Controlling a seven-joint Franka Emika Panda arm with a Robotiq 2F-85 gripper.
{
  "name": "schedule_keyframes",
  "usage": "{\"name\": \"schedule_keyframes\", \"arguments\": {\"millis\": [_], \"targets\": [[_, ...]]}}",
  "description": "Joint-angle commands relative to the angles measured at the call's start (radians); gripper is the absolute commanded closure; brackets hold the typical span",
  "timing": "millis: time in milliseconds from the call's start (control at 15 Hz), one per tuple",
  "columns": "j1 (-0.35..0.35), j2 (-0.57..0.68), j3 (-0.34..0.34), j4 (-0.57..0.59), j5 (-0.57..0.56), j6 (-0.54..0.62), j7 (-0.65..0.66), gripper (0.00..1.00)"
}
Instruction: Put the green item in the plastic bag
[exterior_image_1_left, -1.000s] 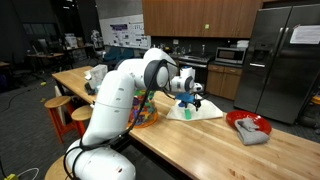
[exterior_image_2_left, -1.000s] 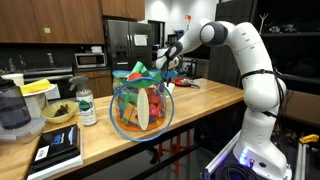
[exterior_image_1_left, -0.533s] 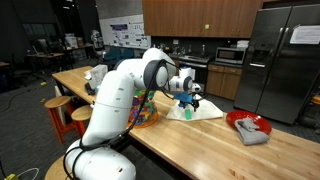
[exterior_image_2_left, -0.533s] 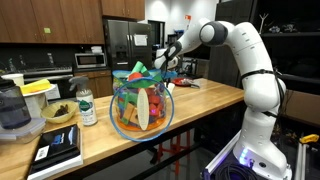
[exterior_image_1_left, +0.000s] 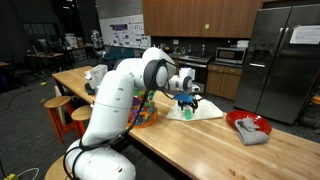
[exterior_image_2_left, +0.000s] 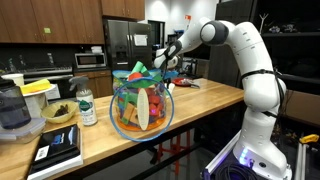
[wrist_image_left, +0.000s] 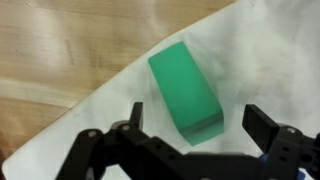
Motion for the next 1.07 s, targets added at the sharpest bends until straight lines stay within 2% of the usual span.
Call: {"name": "schedule_keyframes", "arguments": {"millis": [0, 67, 133, 200, 400, 800, 1000], "targets": [[-0.023, -0.041, 0.030, -0.030, 0.023, -0.048, -0.100, 0.00], [-0.023, -0.040, 0.031, -0.027, 0.022, -0.052, -0.109, 0.00], [-0.023, -0.040, 0.032, -0.025, 0.020, -0.056, -0.119, 0.05], [-0.023, -0.042, 0.033, -0.025, 0.019, -0.059, -0.126, 0.26], [-0.022, -0.042, 0.030, -0.022, 0.014, -0.063, -0.139, 0.34], [-0.025, -0.042, 0.026, -0.017, 0.012, -0.062, -0.143, 0.82], [-0.024, -0.048, 0.023, -0.015, 0.006, -0.067, -0.142, 0.84]]}}
